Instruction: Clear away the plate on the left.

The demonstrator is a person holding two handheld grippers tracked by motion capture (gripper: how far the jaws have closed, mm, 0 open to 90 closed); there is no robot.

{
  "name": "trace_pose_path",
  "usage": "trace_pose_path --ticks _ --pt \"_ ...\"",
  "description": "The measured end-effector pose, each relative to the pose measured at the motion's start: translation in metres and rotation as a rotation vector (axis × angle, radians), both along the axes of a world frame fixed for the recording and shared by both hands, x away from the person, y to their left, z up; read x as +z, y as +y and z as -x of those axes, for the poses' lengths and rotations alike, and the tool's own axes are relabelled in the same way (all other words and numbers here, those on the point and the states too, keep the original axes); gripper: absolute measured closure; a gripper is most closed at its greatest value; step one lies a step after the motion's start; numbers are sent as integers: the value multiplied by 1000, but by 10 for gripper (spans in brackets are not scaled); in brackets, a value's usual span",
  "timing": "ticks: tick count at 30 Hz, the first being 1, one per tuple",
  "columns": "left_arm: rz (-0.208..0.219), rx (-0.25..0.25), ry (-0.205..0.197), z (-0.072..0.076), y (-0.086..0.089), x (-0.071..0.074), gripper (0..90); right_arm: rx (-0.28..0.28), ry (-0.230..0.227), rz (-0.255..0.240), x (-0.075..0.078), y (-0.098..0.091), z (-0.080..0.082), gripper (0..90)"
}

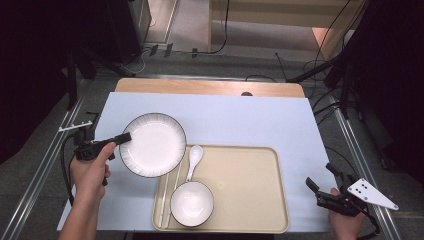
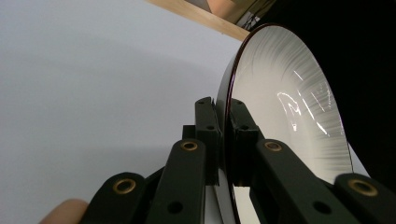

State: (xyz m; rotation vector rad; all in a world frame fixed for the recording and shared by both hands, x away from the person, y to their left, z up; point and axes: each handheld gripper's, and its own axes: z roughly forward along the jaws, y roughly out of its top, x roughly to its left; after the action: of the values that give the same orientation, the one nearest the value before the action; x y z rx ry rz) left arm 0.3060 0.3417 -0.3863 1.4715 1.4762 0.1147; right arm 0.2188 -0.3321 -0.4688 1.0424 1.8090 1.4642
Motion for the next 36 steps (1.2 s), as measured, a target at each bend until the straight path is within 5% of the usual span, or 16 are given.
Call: trace_pose_path --ticks 21,36 --pt "4 -97 -5 -22 -51 3 862 -6 -3 0 0 -3 1 131" --pt "9 -142 13 -35 -85 -7 861 -2 -2 -2 0 -2 -1 130"
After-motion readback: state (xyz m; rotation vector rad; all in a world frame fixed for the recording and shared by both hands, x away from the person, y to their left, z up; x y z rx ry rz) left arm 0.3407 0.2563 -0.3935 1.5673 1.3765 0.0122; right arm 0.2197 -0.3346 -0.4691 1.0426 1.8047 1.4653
